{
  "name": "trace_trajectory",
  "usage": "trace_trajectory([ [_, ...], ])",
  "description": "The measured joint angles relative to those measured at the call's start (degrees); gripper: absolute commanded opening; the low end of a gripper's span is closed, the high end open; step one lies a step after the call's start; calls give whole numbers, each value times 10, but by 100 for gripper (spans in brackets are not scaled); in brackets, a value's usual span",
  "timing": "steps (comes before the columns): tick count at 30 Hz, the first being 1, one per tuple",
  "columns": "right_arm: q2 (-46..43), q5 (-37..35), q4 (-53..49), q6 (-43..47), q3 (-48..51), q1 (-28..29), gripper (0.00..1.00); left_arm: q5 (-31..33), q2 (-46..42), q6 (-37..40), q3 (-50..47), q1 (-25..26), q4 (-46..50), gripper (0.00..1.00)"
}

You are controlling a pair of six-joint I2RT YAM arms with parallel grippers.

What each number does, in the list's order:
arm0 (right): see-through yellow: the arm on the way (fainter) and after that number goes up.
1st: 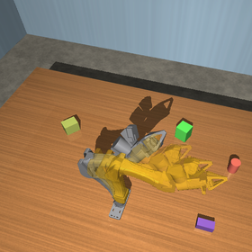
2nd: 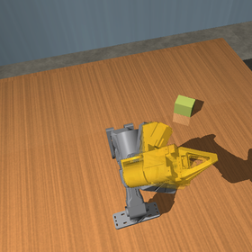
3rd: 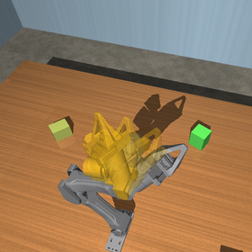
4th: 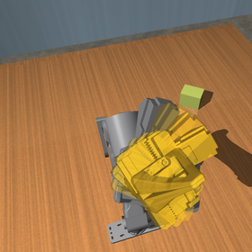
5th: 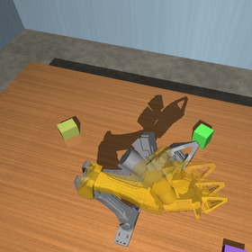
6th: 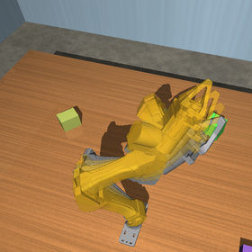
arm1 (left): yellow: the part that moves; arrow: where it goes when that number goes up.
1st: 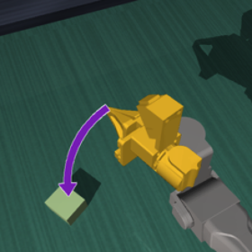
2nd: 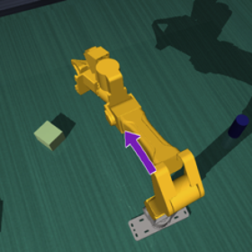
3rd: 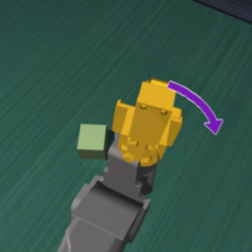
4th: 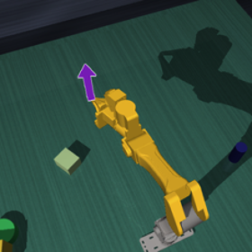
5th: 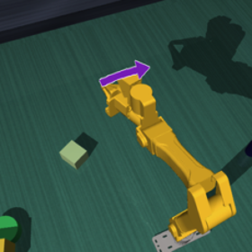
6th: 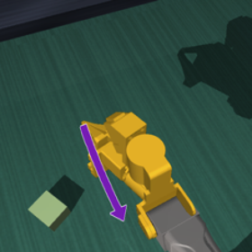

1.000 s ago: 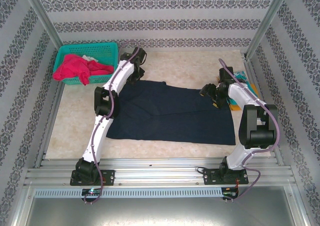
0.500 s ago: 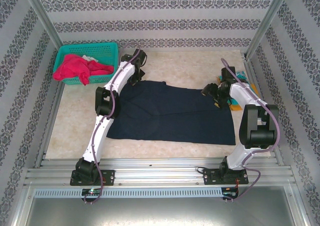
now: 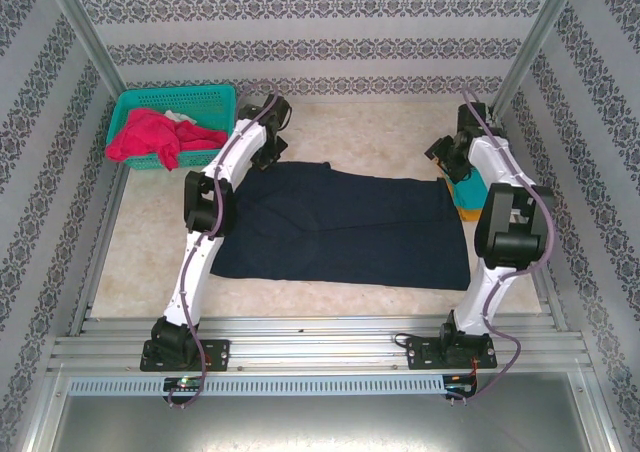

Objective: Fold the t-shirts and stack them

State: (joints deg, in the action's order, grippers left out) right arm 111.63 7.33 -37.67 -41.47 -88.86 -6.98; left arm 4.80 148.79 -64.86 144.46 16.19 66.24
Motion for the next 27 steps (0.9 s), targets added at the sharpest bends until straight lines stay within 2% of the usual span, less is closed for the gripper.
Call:
trace_trajectory([
  [5, 57, -19, -27, 11, -42, 0, 56, 0, -14, 2, -6, 0, 2, 0],
  [15, 148, -22, -64, 13, -138, 8, 57, 10, -35, 4, -39, 0, 9, 0],
  [27, 197, -27, -122, 59, -204, 23, 58, 34, -148, 1, -189, -1, 5, 0],
])
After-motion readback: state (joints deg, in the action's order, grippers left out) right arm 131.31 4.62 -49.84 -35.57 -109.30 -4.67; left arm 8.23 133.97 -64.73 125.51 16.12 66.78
